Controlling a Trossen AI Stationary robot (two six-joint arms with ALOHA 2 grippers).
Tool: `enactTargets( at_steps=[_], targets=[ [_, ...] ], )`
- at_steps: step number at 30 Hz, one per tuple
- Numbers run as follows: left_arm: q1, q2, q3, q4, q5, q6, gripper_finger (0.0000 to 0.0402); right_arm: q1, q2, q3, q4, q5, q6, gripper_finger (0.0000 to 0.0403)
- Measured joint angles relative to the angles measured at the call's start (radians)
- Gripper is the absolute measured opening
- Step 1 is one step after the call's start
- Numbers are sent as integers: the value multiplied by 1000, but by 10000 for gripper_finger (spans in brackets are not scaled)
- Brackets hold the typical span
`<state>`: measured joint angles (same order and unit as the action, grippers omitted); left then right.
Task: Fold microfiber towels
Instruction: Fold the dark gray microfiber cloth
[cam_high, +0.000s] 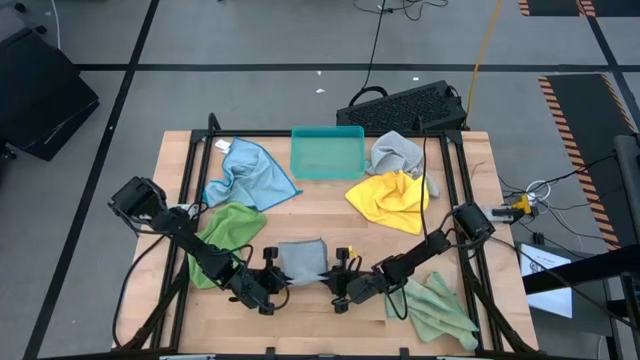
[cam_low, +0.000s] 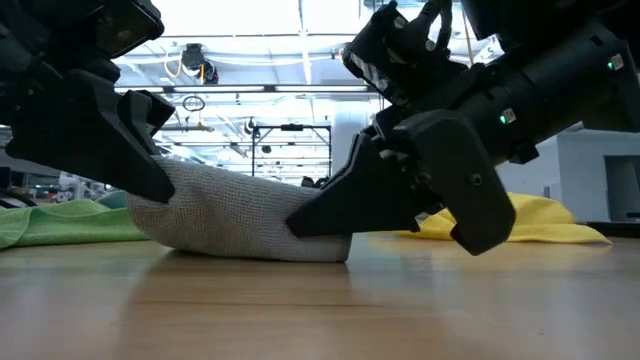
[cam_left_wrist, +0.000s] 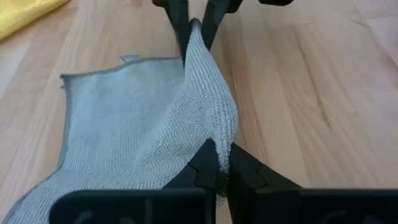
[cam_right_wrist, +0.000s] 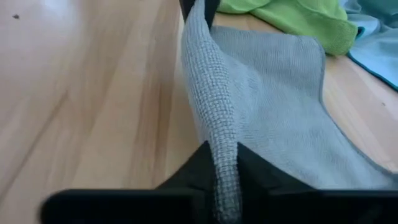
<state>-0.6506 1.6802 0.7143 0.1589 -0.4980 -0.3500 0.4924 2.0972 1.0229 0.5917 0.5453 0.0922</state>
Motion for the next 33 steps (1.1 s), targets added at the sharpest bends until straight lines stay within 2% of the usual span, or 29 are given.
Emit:
enactTargets(
  at_steps=[3, 8, 18, 23, 28, 33],
  targets=[
    [-2, 0, 0, -5, 1, -3, 9, 11, -8, 0, 8, 0, 1, 9],
    [-17, 0, 0, -1, 0, -14, 12, 24, -37, 0, 12, -21, 11, 36],
    [-26, 0, 0, -16, 0, -47, 7, 53, -42, 0, 0, -21, -23, 157],
    [-26, 0, 0, -17, 0, -52, 17, 70, -42, 0, -2, 14, -17, 200],
    [-26, 0, 0, -17, 0, -56, 6, 89, -42, 0, -5, 64, -23, 216],
    [-26, 0, 0, -16, 0, -93, 16, 111, -42, 0, -17, 84, 14, 217]
  ],
)
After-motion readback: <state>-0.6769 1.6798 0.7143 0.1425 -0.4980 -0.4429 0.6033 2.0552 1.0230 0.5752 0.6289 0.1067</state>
